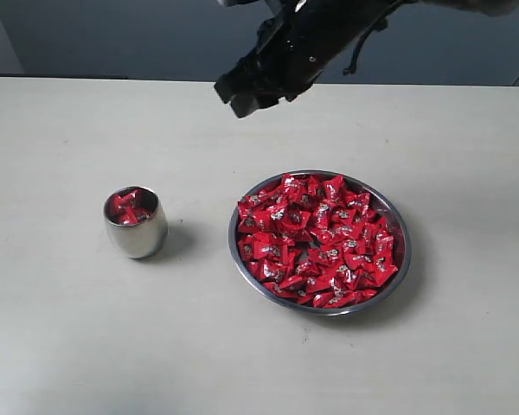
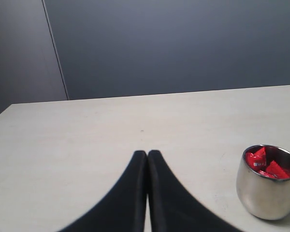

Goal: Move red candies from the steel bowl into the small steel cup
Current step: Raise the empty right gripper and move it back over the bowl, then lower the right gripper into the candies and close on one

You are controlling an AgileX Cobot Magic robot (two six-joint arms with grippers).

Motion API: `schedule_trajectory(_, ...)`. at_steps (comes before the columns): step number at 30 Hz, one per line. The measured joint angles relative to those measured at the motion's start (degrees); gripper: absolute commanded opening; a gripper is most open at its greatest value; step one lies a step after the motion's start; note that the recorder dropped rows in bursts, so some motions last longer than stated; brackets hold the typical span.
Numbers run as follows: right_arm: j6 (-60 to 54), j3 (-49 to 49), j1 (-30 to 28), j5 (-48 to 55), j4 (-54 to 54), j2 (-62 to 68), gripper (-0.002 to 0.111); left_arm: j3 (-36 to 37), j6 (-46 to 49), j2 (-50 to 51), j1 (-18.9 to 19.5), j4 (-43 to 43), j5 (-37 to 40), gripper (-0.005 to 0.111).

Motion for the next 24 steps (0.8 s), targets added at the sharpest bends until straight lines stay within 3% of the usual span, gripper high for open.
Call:
schedule_trajectory(11,2.5,6.2,-4.1,2.8,-4.9,-1.5,0.037,0.0,0.0,0.0,0.0,0.0,0.0,0.000)
schedule_trajectory(24,1.1,28.6,-5.7,-11.9,-3.9,-10.1,0.037,0.0,0.0,0.0,0.0,0.0,0.0,0.000)
